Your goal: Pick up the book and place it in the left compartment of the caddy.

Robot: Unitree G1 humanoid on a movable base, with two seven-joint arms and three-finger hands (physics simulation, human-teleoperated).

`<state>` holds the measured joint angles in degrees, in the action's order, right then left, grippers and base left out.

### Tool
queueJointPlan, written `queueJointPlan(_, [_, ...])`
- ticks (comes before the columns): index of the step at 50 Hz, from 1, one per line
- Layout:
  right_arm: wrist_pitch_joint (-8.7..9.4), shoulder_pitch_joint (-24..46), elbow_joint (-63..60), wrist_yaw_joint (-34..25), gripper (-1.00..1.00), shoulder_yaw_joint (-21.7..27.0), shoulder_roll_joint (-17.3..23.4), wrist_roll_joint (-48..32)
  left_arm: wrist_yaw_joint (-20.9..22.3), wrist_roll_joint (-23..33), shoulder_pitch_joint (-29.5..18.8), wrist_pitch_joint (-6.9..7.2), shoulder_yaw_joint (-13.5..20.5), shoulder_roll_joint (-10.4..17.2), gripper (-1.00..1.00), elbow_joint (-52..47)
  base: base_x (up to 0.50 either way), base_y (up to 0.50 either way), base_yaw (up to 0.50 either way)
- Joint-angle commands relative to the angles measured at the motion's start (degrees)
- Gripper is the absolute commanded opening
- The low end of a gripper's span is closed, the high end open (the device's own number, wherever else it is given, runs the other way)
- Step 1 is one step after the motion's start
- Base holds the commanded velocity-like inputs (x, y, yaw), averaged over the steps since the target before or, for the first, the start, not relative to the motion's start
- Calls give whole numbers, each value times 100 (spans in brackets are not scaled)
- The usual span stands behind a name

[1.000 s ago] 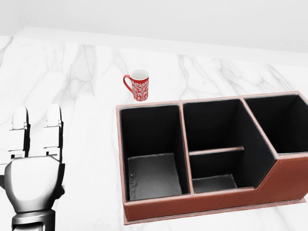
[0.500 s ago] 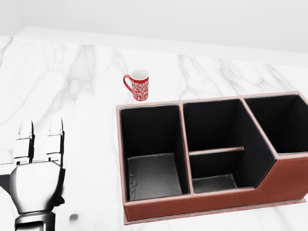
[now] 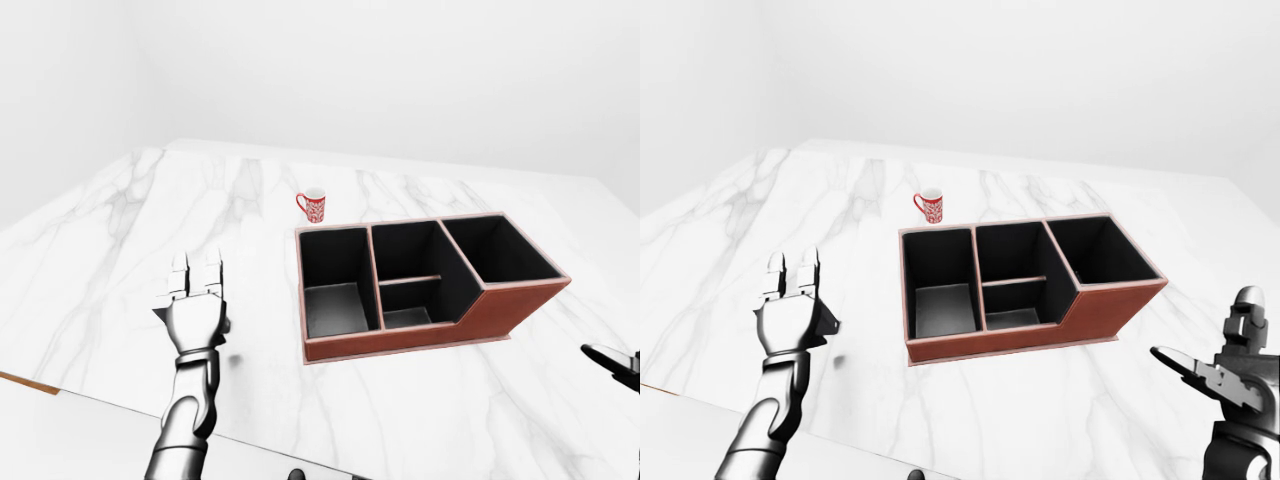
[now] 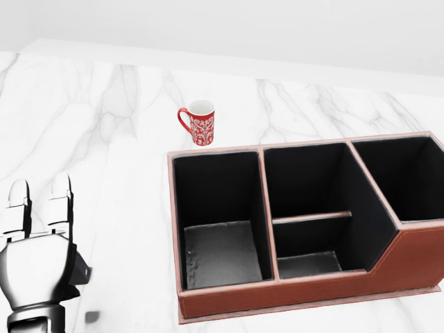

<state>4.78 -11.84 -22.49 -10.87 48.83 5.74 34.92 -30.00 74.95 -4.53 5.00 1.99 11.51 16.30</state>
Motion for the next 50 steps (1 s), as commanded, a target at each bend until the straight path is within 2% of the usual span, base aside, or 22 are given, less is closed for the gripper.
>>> queueJointPlan(1, [20, -3, -21, 6, 100, -10, 1, -16, 0, -86, -35, 0, 117, 116, 100, 40, 0, 0, 0])
queueJointPlan(24, [-63, 16, 68, -33, 100, -43, 1, -65, 52, -12, -242, 0, 264, 272, 100, 223, 0, 0, 0])
queueJointPlan(26, [-56, 11, 59, -27, 100, -40, 2, -63, 7, 35, -404, 0, 270, 279, 100, 466, 0, 0, 0])
queueJointPlan(41, [-10, 5, 5, -18, 100, -22, -2, -53, 0, -72, -759, 0, 197, 459, 100, 1164, 0, 0, 0])
queueJointPlan(45, [-68, 23, 76, -36, 100, -44, 5, -77, 0, -106, -765, 0, 197, 490, 100, 1097, 0, 0, 0])
queueJointPlan(50, [-39, 1, 27, -24, 100, -36, 0, -62, 33, -111, -755, 0, 243, 533, 100, 1006, 0, 0, 0])
